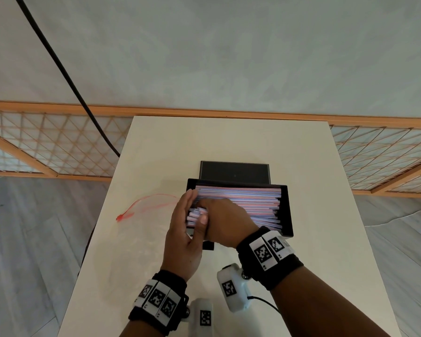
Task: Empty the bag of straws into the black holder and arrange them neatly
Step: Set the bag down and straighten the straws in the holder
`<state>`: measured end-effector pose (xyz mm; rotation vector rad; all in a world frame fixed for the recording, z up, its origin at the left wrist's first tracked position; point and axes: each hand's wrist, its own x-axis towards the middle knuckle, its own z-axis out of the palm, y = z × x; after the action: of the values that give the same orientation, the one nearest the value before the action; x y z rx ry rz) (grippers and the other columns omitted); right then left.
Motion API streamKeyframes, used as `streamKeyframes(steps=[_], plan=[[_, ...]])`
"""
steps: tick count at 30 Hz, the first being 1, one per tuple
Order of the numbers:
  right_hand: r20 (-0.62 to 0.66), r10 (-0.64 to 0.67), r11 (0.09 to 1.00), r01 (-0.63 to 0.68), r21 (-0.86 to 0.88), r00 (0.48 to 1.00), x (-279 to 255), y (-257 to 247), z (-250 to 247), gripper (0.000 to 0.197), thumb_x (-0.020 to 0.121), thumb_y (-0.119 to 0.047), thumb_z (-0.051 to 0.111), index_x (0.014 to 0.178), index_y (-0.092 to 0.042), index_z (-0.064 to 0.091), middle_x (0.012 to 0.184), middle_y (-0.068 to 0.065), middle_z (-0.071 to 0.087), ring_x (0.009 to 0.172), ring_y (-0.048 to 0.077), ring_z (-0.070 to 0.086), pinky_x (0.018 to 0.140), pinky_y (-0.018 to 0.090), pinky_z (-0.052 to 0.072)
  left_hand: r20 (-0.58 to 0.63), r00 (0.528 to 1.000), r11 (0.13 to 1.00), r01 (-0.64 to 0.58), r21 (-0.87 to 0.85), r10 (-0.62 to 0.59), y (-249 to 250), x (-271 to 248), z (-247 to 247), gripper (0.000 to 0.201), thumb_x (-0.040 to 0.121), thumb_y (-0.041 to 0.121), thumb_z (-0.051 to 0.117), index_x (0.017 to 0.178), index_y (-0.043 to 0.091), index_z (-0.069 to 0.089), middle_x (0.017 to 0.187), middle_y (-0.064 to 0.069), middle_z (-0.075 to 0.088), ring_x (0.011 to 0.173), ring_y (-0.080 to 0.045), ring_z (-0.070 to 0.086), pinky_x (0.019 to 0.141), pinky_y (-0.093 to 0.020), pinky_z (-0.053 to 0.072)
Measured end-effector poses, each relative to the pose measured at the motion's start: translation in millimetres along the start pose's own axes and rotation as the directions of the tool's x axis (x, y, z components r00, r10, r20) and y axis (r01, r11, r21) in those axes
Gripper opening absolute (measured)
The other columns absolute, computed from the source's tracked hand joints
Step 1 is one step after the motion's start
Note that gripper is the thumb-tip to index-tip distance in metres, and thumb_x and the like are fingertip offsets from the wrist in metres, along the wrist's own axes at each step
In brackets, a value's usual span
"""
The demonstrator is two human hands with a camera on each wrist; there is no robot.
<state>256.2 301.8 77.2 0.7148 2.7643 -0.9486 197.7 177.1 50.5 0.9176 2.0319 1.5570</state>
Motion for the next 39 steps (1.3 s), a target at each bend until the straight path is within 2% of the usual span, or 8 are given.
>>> streamKeyframes(steps=[6,12,15,19,26,32,36,39], plan=[[0.011,0.005,1.000,-0.005,-0.030,1.000,3,0,-1,0.032,0.079,-0.037,0.070,0.110,-0.032,0.064,0.094,-0.008,0.072,0.086,0.019,0.068,0.074,0.043,0.061,0.000,1.000,1.000,0.003,-0.029,-0.003,0,0,0,0.056,0.098,0.040,0.046,0.151,0.024,0.035,0.149,0.013,0.048,0.139,-0.008,0.045,0.113,-0.033,0.039],[0.031,0.026,0.999,-0.026,-0.022,0.999,2,-1,-5,0.047,0.074,-0.039,0.078,0.118,-0.032,0.062,0.098,-0.006,0.073,0.087,0.021,0.069,0.077,0.043,0.061,-0.003,1.000,1.000,0.004,-0.031,-0.004,-1,0,0,0.054,0.097,0.041,0.047,0.149,0.027,0.038,0.148,0.013,0.049,0.138,-0.010,0.047,0.112,-0.034,0.041],[0.090,0.022,1.000,-0.021,-0.013,0.996,2,-2,-10,0.050,0.072,-0.037,0.080,0.119,-0.033,0.063,0.102,-0.006,0.073,0.090,0.020,0.068,0.077,0.041,0.060,0.009,1.000,1.000,0.001,-0.026,-0.001,-1,0,-2,0.053,0.097,0.043,0.044,0.148,0.029,0.039,0.148,0.014,0.048,0.138,-0.008,0.046,0.111,-0.028,0.041],[0.110,0.027,0.998,-0.020,-0.060,0.994,4,-5,-15,0.051,0.069,-0.040,0.080,0.118,-0.033,0.063,0.103,-0.006,0.072,0.093,0.022,0.068,0.075,0.038,0.056,0.030,0.999,0.999,-0.023,-0.037,0.024,1,0,-4,0.050,0.099,0.038,0.042,0.148,0.025,0.041,0.147,0.006,0.050,0.137,-0.014,0.048,0.105,-0.018,0.042],[0.097,-0.004,1.000,0.006,-0.020,0.995,4,-8,-17,0.059,0.069,-0.039,0.081,0.124,-0.037,0.061,0.105,-0.006,0.074,0.094,0.023,0.069,0.079,0.041,0.059,0.027,1.000,1.000,0.001,0.015,-0.002,-5,-1,-5,0.057,0.098,0.044,0.040,0.152,0.027,0.035,0.152,0.011,0.044,0.140,-0.007,0.043,0.112,-0.031,0.041],[0.115,-0.020,0.999,0.026,-0.046,0.993,7,-7,-17,0.055,0.070,-0.039,0.080,0.121,-0.036,0.060,0.104,-0.006,0.073,0.094,0.022,0.069,0.080,0.044,0.060,0.041,0.999,0.999,-0.020,0.035,0.018,-5,-1,-4,0.056,0.099,0.041,0.040,0.152,0.025,0.034,0.151,0.008,0.044,0.140,-0.012,0.043,0.112,-0.042,0.041],[0.120,-0.015,0.998,0.022,-0.055,0.993,7,-10,-18,0.051,0.074,-0.035,0.077,0.122,-0.034,0.060,0.106,-0.005,0.072,0.095,0.022,0.068,0.079,0.042,0.060,0.043,0.998,0.997,-0.040,0.062,0.038,-9,-1,-4,0.056,0.099,0.038,0.040,0.152,0.022,0.034,0.152,0.008,0.043,0.142,-0.011,0.041,0.115,-0.040,0.038],[0.172,-0.032,0.999,0.037,-0.027,0.985,8,-11,-18,0.051,0.070,-0.035,0.080,0.118,-0.033,0.062,0.103,-0.003,0.073,0.091,0.023,0.069,0.080,0.043,0.061,0.056,0.997,0.996,-0.052,0.076,0.048,-10,-2,-4,0.057,0.099,0.037,0.040,0.153,0.021,0.032,0.154,0.006,0.040,0.143,-0.011,0.038,0.116,-0.034,0.036]])
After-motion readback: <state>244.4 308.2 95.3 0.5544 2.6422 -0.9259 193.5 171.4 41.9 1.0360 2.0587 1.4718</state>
